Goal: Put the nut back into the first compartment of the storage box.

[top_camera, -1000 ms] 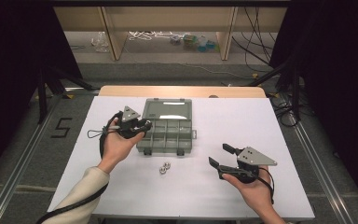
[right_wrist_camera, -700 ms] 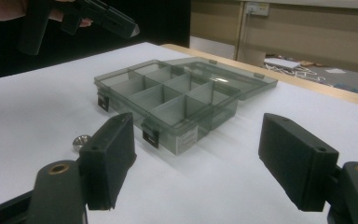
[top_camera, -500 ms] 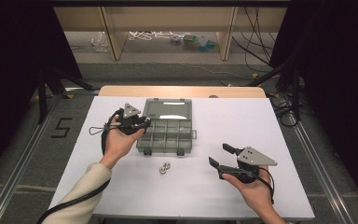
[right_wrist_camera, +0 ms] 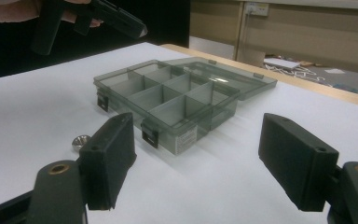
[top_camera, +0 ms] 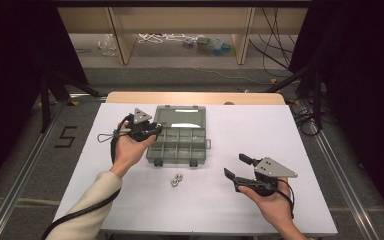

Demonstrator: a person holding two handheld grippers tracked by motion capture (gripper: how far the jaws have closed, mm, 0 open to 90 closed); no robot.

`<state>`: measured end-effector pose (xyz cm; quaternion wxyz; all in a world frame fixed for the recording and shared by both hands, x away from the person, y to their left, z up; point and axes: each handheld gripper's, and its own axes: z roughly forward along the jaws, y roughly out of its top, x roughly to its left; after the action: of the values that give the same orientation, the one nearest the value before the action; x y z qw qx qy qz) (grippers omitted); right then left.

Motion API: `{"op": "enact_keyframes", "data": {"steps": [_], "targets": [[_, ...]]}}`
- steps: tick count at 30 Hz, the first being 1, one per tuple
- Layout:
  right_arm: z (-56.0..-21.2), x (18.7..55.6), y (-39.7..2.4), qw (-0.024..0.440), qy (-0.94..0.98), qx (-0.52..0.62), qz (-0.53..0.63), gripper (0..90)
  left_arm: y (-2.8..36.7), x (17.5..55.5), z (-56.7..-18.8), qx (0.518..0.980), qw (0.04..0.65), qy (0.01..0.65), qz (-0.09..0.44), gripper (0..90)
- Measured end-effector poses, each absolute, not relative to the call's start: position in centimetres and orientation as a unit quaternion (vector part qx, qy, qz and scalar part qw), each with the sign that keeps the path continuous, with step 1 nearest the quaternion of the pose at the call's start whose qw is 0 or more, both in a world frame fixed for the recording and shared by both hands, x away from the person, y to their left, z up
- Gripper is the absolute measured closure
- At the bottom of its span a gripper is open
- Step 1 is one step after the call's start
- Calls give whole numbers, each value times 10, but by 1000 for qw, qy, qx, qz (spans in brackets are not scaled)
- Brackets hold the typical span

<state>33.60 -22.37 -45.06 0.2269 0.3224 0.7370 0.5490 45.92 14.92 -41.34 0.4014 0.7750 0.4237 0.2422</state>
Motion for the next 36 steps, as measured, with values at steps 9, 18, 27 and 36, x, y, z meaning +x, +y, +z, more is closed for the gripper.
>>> {"op": "enact_keyframes", "data": {"steps": [9, 18, 27, 36], "targets": [[-451, 337, -224, 232, 734, 320, 552, 277, 148, 471, -426, 768, 398, 442, 238, 702], [-451, 337, -224, 230, 735, 322, 551, 277, 144, 477, -437, 764, 394, 452, 238, 702], [-451, 336, -224, 226, 738, 321, 549, 277, 146, 482, -442, 783, 365, 447, 231, 701], [-451, 337, -223, 232, 736, 318, 551, 277, 145, 486, -449, 772, 372, 462, 231, 701]]}}
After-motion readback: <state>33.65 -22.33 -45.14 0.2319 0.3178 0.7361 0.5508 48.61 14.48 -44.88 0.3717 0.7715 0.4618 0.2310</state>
